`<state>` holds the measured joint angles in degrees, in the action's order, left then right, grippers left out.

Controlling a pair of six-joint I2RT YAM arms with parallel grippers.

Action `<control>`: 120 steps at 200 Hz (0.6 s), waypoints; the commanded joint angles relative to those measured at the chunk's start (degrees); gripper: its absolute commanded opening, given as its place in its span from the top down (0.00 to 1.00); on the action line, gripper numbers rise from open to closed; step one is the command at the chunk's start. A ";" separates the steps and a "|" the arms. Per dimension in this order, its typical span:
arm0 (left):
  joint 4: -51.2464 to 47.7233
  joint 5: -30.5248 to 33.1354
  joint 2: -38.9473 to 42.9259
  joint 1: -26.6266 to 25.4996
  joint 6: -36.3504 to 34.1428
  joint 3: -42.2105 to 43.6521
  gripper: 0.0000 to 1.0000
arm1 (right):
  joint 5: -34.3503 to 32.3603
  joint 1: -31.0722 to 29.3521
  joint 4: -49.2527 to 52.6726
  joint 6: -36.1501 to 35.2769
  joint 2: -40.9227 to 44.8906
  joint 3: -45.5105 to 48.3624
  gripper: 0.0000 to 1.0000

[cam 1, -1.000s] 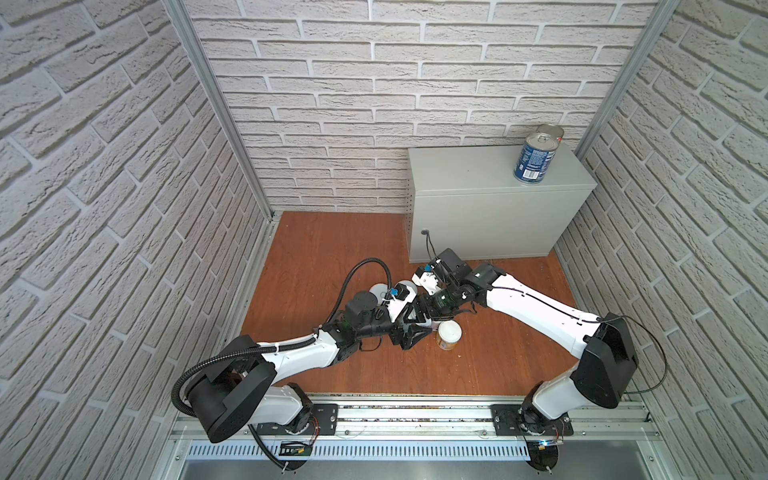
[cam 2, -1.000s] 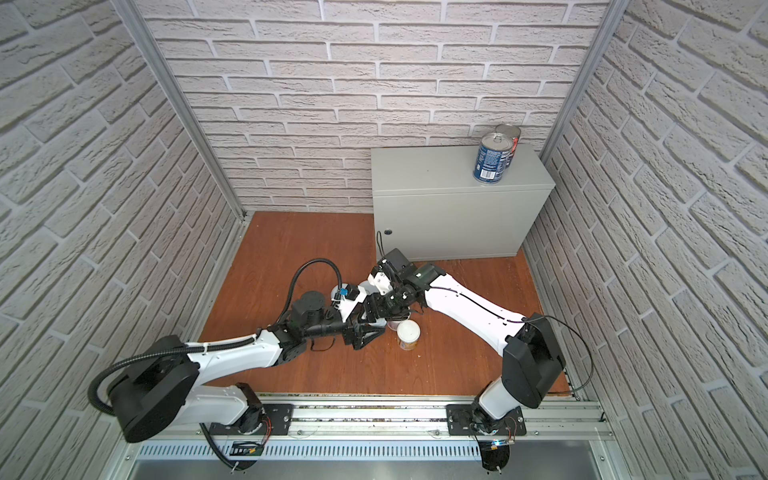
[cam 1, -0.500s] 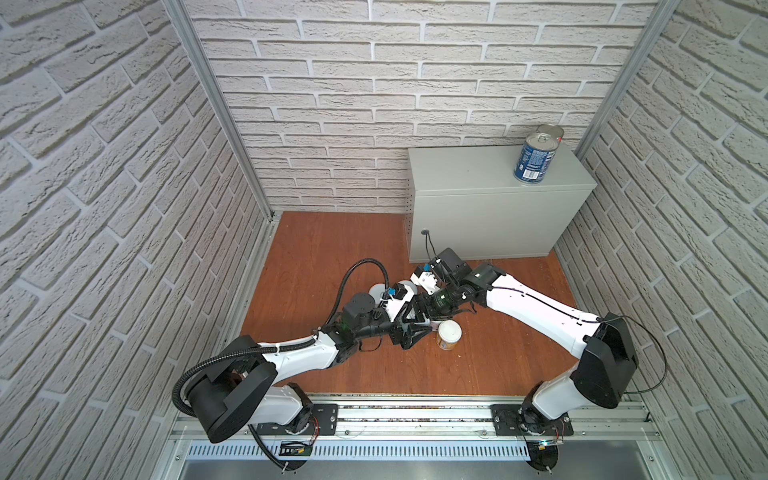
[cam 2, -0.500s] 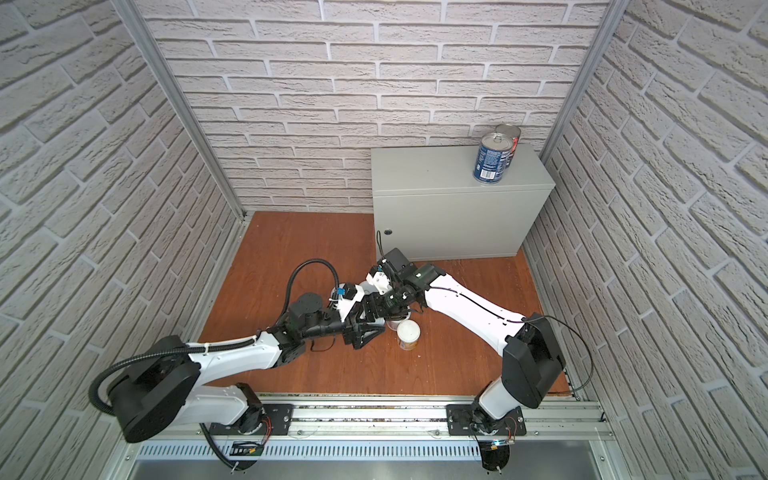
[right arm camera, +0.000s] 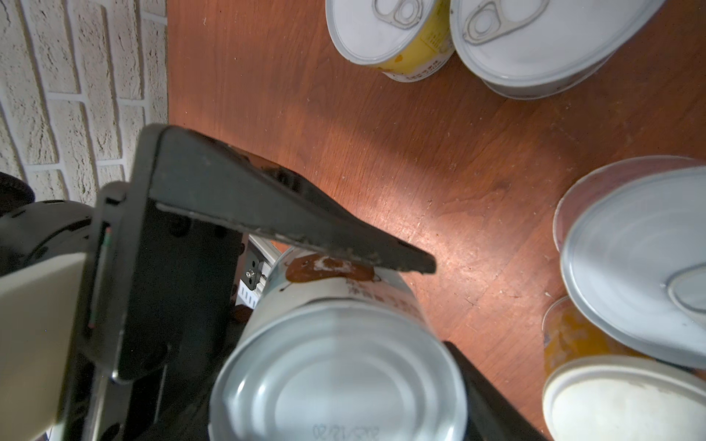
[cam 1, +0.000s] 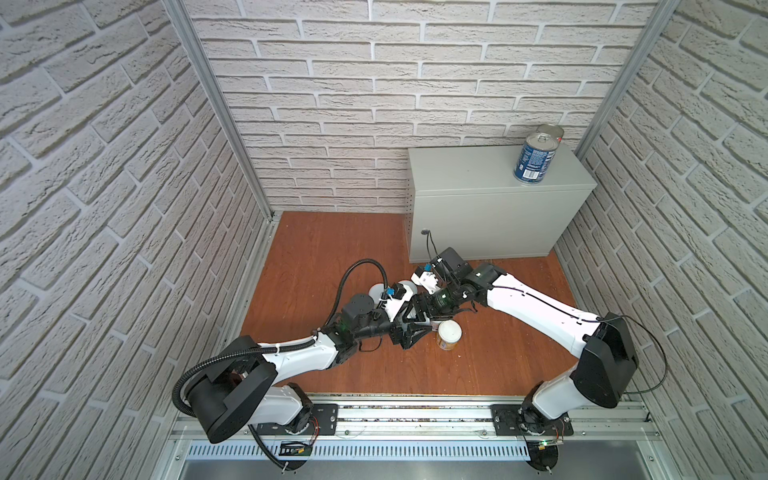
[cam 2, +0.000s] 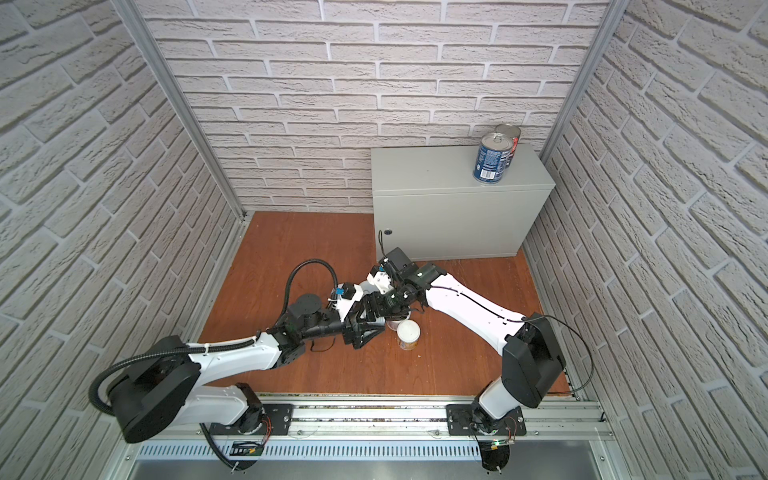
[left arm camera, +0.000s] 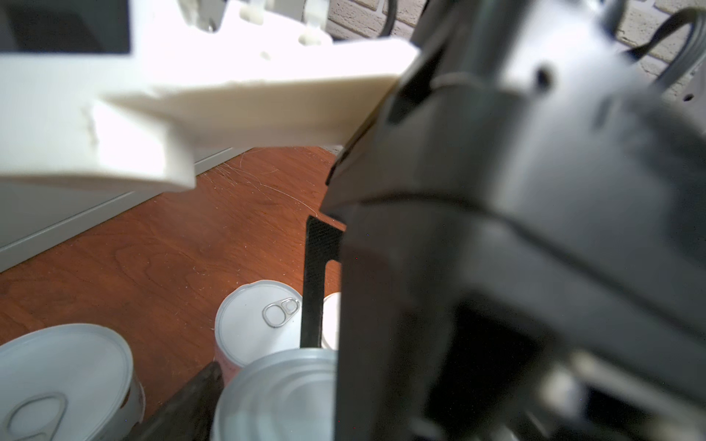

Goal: Place and organize the canned foods onto the counter
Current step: 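Close the left gripper on the light-blue labelled can while the right gripper holds it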

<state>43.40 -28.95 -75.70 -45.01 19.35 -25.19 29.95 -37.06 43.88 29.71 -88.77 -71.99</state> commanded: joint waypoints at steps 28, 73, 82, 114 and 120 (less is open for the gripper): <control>1.55 -0.14 -0.14 0.35 -0.71 0.77 0.02 | 7.31 1.03 -3.11 -1.01 3.25 -1.79 0.60; -0.49 0.66 -0.59 0.28 -1.60 0.01 0.02 | 6.00 2.46 -0.04 -2.64 4.02 -2.52 0.60; -0.97 1.52 -0.42 0.29 -1.69 0.05 0.02 | 5.70 2.60 0.49 -2.97 4.26 -2.63 0.60; -2.09 3.57 0.68 0.28 -2.52 0.38 0.02 | 4.80 3.31 2.29 -3.97 4.81 -3.12 0.60; -2.09 3.72 0.83 0.34 -2.61 0.49 0.02 | 5.06 3.40 2.10 -3.89 4.84 -3.07 0.60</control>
<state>40.75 -27.24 -75.83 -45.01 18.26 -25.21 32.21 -34.13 46.70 27.29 -86.89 -72.84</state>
